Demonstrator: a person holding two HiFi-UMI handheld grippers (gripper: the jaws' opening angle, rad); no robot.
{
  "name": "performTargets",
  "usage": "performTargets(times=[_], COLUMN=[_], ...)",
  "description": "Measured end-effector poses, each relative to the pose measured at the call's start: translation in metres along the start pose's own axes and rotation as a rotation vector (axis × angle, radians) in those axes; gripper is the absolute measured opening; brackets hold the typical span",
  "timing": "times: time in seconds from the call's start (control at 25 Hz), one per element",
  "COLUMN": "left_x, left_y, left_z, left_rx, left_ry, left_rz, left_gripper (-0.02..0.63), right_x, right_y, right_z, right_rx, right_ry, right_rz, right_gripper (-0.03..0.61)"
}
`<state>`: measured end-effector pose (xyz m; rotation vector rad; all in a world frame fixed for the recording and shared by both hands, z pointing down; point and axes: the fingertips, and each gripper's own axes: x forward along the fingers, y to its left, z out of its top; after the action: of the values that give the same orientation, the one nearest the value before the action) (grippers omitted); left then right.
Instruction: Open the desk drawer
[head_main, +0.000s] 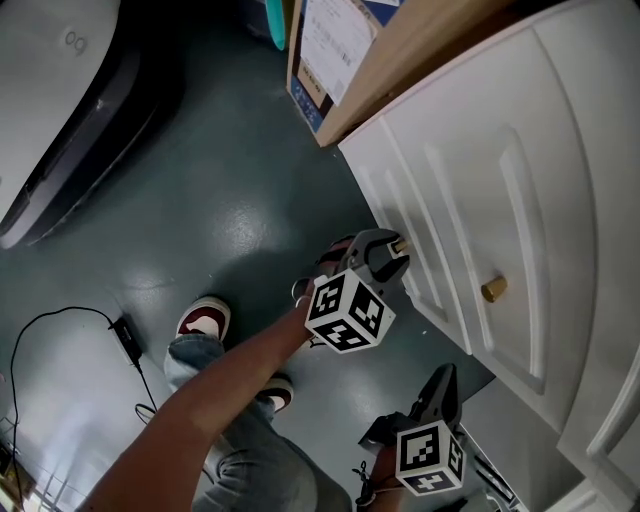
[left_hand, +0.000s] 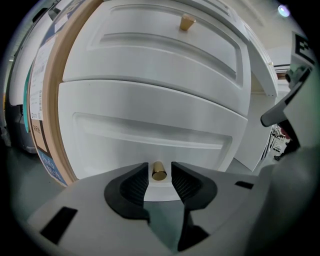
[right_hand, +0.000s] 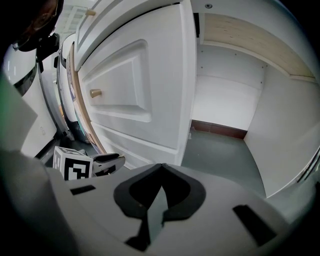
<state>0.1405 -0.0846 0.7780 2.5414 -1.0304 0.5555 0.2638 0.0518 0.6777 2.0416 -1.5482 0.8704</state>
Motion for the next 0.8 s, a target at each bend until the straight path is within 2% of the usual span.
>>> performTargets(times=[0.44, 0.8], left_x=[0.0014, 0.0011], left_y=[0.0012, 0.0007], left_z=[-0.0013, -0.0018], left_rx=[0.013, 0.051], left_ry=[0.017, 0.021], left_rz=[0.022, 0.011], left_gripper=[0.089, 0.086], right_x=[-0.0035, -0.0073], right_y=[0.0039, 0.0072], right_z=[-0.0045, -0.0027], right_rx=[-0.005, 0.001], right_ry=[0.032, 0.03], right_rz=[0.002, -0.003], right_gripper=[0.008, 0.008])
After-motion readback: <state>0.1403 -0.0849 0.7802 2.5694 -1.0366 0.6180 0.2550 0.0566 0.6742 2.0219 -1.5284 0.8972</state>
